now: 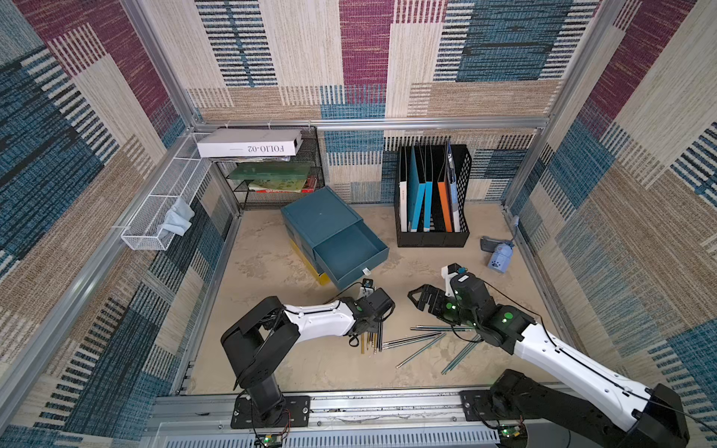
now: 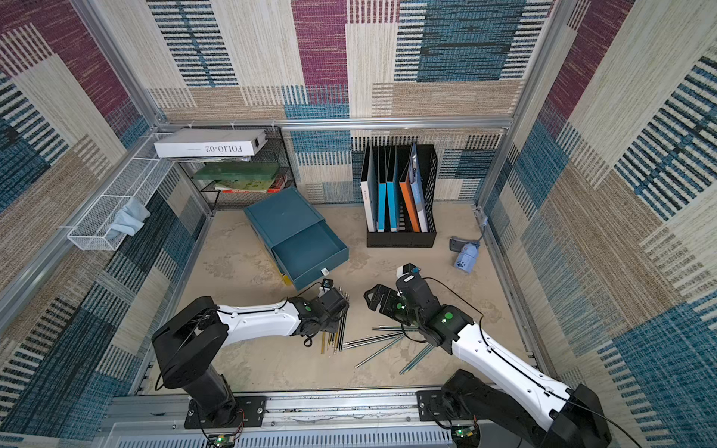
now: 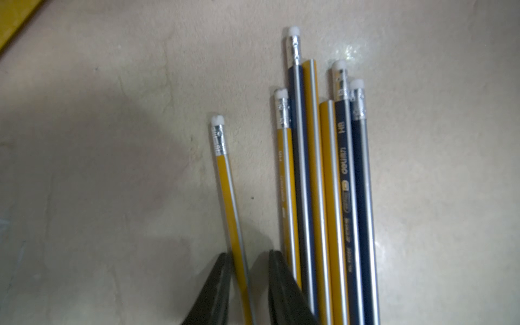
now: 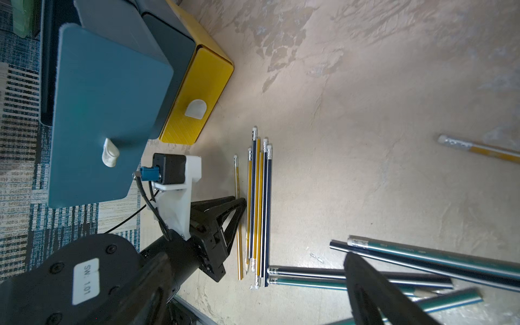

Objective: Please place the pencils in the drawer according to their color
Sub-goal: Pick up the pencil from the center of the board.

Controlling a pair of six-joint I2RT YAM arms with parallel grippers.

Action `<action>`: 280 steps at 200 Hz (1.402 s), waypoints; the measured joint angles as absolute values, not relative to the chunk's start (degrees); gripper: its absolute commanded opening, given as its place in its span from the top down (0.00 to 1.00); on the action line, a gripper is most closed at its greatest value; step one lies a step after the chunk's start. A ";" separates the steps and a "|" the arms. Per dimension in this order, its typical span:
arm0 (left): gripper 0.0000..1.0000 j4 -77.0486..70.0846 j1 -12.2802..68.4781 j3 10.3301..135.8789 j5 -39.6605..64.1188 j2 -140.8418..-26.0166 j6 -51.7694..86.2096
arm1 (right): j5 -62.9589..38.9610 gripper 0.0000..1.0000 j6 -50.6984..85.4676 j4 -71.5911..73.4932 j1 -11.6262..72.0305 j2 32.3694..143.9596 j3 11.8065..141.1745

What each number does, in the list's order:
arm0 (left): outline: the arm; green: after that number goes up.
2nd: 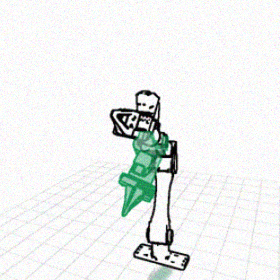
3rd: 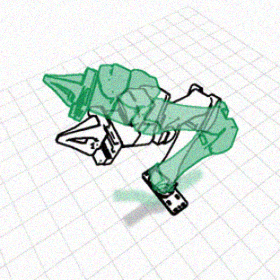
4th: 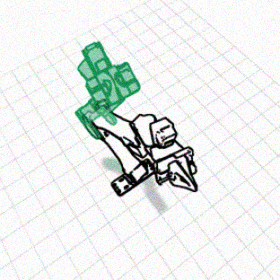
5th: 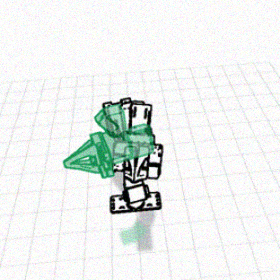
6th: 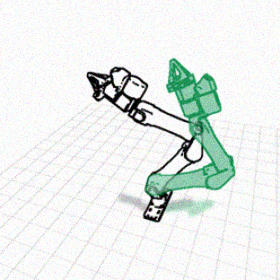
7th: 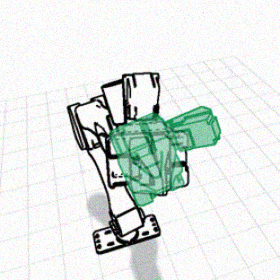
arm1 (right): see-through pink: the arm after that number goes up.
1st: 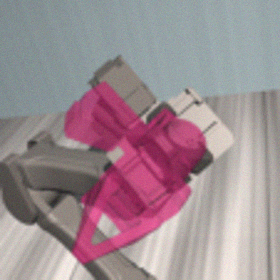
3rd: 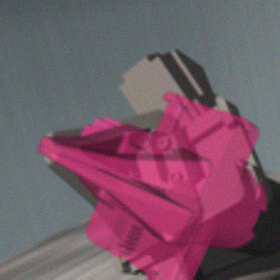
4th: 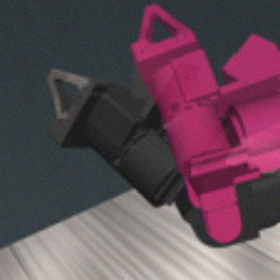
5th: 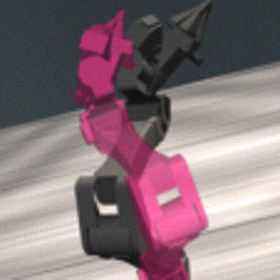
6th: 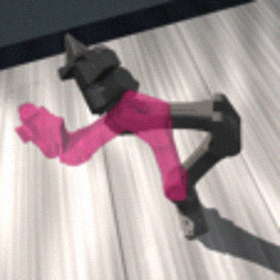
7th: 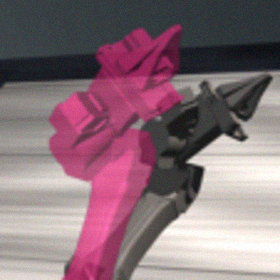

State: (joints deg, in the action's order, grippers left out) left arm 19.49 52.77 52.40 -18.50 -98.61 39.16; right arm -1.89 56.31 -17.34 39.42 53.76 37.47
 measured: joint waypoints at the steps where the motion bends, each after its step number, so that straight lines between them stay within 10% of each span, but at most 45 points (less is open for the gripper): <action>1: 0.75 19.49 52.77 52.38 -18.50 -98.61 39.22 | -1.87 0.01 56.31 -17.34 39.42 53.76 37.47; 117: 0.56 17.15 52.75 47.62 -21.67 -96.33 43.66 | -1.72 0.01 56.31 -17.45 39.31 53.45 37.65; 200: 1.00 17.41 52.75 47.90 -23.90 -97.80 43.83 | -1.50 0.01 56.34 -17.67 39.20 53.04 37.93; 280: 1.00 18.52 52.58 47.83 -22.04 -95.57 43.13 | -1.30 0.01 56.34 -18.46 39.05 52.49 38.26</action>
State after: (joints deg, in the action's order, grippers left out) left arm 18.52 52.58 47.83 -22.04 -95.57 43.13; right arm -1.30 56.34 -18.46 39.05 52.49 38.26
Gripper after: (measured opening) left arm 0.090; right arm 0.991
